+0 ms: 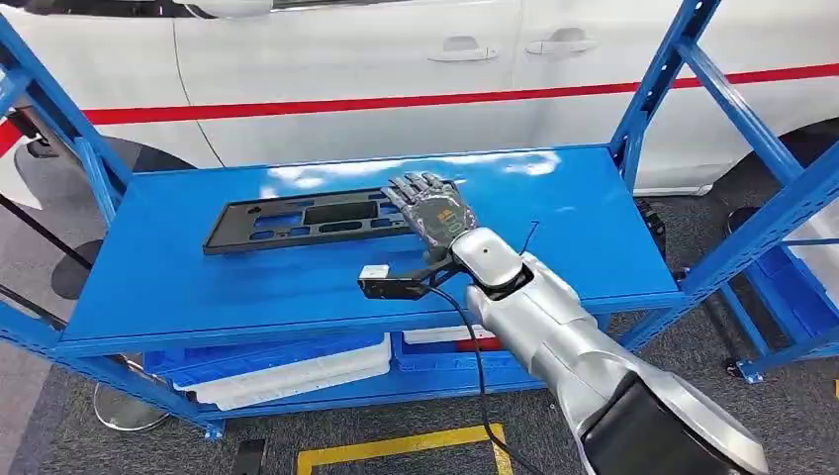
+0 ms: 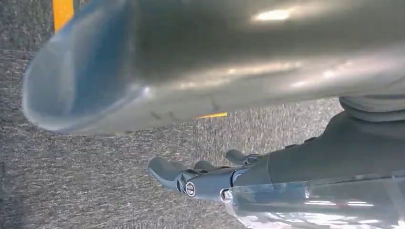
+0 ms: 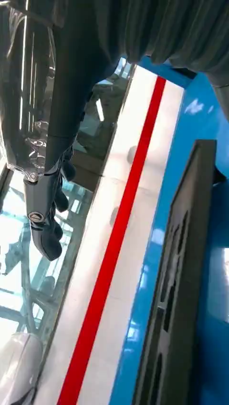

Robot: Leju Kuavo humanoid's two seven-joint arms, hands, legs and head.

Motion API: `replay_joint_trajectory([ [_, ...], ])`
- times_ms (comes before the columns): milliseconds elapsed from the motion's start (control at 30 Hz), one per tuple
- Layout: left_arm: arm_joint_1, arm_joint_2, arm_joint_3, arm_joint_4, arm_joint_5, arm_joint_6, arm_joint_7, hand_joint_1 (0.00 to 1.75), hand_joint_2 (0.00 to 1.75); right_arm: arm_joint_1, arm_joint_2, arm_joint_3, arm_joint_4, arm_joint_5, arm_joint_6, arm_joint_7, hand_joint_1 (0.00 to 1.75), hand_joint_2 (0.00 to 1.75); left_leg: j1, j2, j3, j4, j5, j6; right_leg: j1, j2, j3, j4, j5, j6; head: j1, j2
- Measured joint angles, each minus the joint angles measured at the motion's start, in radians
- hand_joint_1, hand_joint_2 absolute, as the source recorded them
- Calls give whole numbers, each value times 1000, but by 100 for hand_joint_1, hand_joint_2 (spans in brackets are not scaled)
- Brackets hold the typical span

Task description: Take the parts from the cabinet and place them on the table.

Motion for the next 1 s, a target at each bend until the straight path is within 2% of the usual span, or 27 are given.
replay_joint_trajectory([
  [467,2,0,26,0,38,-25,-8,0,0,16,0,0,6,-1,2,-2,0,175,0,0,0,0,0,0,0,0,0,0,1,1,0,0],
  [500,3,2,39,0,58,-32,-5,0,0,23,0,0,6,-2,7,0,0,175,-3,0,-1,3,-3,4,-2,0,1,-3,1,5,0,0],
  [567,12,4,75,0,82,-42,-10,0,0,37,1,1,6,-2,13,5,0,175,-6,0,-1,-2,-8,14,-6,0,3,9,5,23,0,0],
  [600,13,5,76,0,87,-42,-10,0,0,38,1,2,6,-2,13,7,0,175,0,1,12,-5,-6,22,-6,0,2,22,-12,29,0,0],
  [633,12,5,76,0,86,-42,-10,0,0,36,1,2,6,-2,13,8,0,175,1,0,13,-6,-14,28,-6,-1,-17,61,-37,31,0,0],
  [700,13,5,78,0,85,-41,-10,0,0,41,1,2,6,-2,15,8,0,175,-1,1,16,-6,-18,30,-9,-2,-104,223,-111,34,0,0],
  [733,14,5,79,0,83,-39,-7,0,0,46,1,2,6,-2,17,8,0,175,-1,2,16,-4,-16,30,-9,-2,-143,291,-138,33,0,0],
  [767,15,6,80,0,83,-37,-4,0,0,50,1,2,6,-2,21,8,0,175,-3,2,17,-2,-17,29,-7,-2,-165,323,-143,30,0,0],
  [800,15,6,80,0,83,-36,-3,0,0,54,1,6,6,-1,27,8,0,175,-7,1,18,-1,-18,30,-4,-2,-163,303,-123,24,0,0],
  [833,16,7,81,0,81,-36,-2,0,0,56,1,10,6,3,32,8,0,175,-11,0,20,-1,-18,30,-1,-2,-139,245,-86,12,0,0],
  [867,15,7,80,0,79,-35,-2,0,0,56,1,15,6,6,35,8,0,175,-15,-1,23,-1,-19,31,5,-2,-101,161,-40,-2,0,0],
  [900,15,7,80,0,78,-34,-2,0,0,56,1,18,5,10,38,8,0,175,-19,-2,26,-1,-20,32,15,-2,-60,73,6,-27,0,0],
  [933,16,4,80,0,74,-34,-2,0,0,58,1,22,3,11,41,9,0,175,-15,-1,26,-1,-21,32,16,-7,-38,22,21,-51,0,0],
  [967,17,1,81,0,68,-34,-1,0,0,60,6,29,0,15,46,11,0,175,-11,4,25,-1,-23,27,17,-5,-31,-11,25,-49,-1,0],
  [1000,15,0,81,0,67,-33,-2,0,0,63,6,35,0,16,47,11,0,175,2,3,22,-9,-18,19,34,-10,-21,-16,26,-43,0,0],
])
